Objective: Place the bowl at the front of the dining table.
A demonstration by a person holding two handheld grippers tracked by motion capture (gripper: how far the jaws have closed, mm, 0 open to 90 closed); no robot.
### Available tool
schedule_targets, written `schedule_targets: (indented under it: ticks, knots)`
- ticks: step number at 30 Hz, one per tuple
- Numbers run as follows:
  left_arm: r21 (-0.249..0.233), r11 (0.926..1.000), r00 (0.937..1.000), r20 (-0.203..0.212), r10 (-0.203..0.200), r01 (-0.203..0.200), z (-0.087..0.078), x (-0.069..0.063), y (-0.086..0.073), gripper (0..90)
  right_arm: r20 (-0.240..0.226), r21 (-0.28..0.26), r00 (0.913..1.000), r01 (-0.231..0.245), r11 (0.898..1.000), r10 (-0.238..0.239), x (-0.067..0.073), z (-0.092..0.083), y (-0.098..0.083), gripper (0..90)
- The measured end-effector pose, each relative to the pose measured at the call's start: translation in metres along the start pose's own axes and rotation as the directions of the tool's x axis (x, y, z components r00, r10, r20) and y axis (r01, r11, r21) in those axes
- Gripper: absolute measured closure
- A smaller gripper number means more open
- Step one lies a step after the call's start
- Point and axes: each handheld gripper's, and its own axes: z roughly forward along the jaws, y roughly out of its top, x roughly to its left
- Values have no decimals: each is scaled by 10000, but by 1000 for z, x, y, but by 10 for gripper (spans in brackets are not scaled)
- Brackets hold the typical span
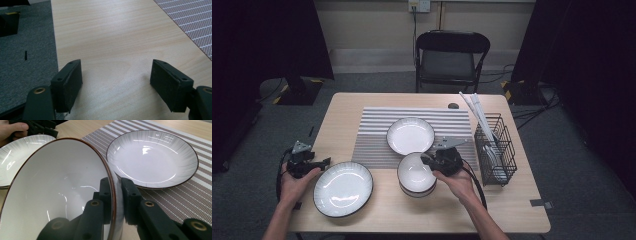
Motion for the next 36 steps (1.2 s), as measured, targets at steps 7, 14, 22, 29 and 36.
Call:
schedule_targets:
  ticks: [7,14,22,29,36]
  knots:
    - [1,10000,10000,3,3,-3,0,0,0,255,-115,-43,9996,-259,9997,259,-2,-1,0,800]
    - [-2,10000,10000,8,5,-5,0,0,0,256,-64,-61,9998,-213,9998,213,-1,-3,0,804]
    - [-4,10000,10000,18,22,-22,0,0,0,258,36,-137,9997,-262,9996,262,0,-3,0,804]
    - [-8,10000,10000,17,16,-16,0,0,0,259,126,-244,9998,-171,9996,174,2,-5,2,788]
    - [-5,10000,10000,18,20,-20,0,0,0,259,0,-427,9992,-395,9983,395,0,-6,1,794]
